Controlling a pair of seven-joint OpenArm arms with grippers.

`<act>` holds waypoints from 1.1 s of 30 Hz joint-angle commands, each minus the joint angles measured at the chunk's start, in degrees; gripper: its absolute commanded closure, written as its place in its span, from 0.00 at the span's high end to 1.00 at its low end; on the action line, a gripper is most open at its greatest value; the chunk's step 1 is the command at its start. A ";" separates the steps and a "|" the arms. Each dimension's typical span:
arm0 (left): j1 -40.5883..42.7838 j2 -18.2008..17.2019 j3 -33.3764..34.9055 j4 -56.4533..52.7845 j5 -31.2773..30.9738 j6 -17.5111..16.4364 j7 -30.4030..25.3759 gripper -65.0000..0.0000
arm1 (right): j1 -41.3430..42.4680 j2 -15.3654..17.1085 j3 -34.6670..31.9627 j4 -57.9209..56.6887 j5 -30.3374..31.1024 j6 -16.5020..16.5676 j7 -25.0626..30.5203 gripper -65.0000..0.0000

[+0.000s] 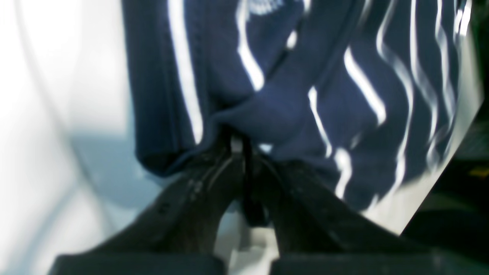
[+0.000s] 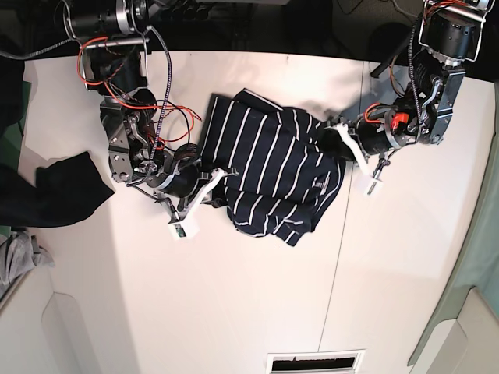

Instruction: Layout the t-shirt on the table in an organized manner, then fold the t-shirt properly

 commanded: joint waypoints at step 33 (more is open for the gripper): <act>3.98 -17.99 -1.57 20.87 -5.01 -4.62 9.40 0.02 | -16.63 12.57 0.52 32.89 15.69 0.83 -17.81 0.00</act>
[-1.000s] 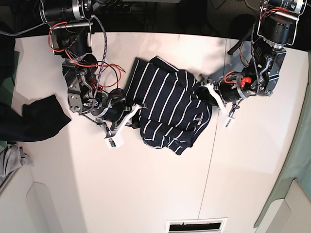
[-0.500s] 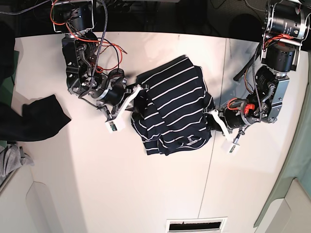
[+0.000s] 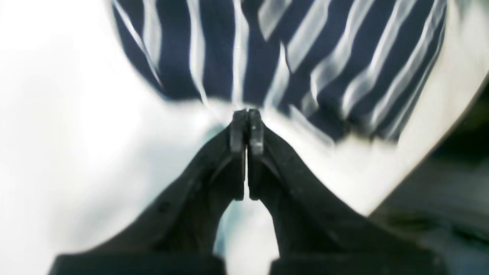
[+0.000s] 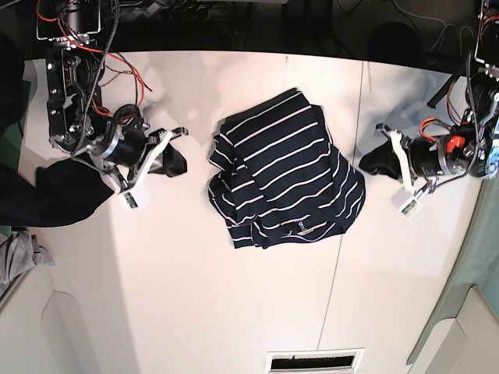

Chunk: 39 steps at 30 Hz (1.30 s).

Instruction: Layout the t-shirt on the table in an organized manner, then fold the t-shirt properly

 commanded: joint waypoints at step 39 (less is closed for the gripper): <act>35.71 18.91 -3.23 -5.49 26.32 14.84 -7.89 0.02 | -36.98 6.16 0.09 16.11 6.14 0.61 -12.11 0.00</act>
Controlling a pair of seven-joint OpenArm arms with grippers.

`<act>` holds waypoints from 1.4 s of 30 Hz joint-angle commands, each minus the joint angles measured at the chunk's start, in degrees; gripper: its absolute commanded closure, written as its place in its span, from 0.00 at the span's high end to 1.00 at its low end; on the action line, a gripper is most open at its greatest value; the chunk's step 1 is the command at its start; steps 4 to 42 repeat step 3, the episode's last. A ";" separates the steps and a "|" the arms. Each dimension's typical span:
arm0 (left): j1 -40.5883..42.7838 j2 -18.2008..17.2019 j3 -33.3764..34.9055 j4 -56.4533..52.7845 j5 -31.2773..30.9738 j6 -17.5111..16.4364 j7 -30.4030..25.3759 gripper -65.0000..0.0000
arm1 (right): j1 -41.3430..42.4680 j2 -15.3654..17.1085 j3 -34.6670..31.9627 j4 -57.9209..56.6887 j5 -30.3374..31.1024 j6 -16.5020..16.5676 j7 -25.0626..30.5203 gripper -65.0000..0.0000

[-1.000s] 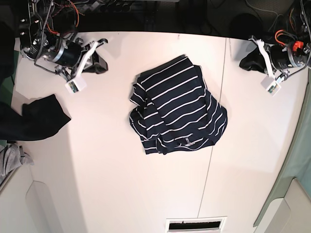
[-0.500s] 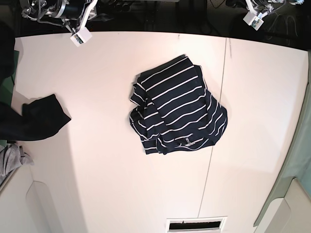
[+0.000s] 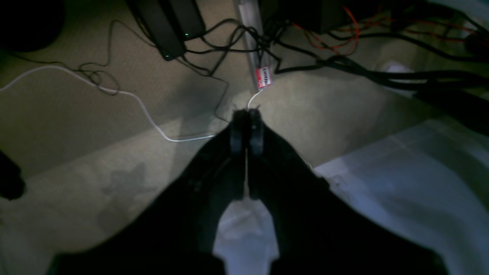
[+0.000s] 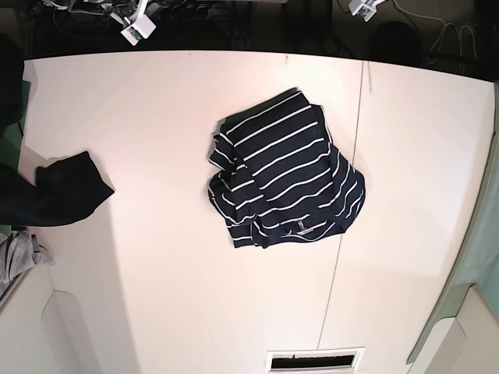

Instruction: Layout the t-shirt on the table in an organized manner, then fold the t-shirt properly

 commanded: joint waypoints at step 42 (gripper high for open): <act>0.39 -0.31 1.62 0.68 -0.35 -0.24 -0.17 0.02 | -0.68 0.24 0.17 0.72 0.72 0.35 -5.53 0.00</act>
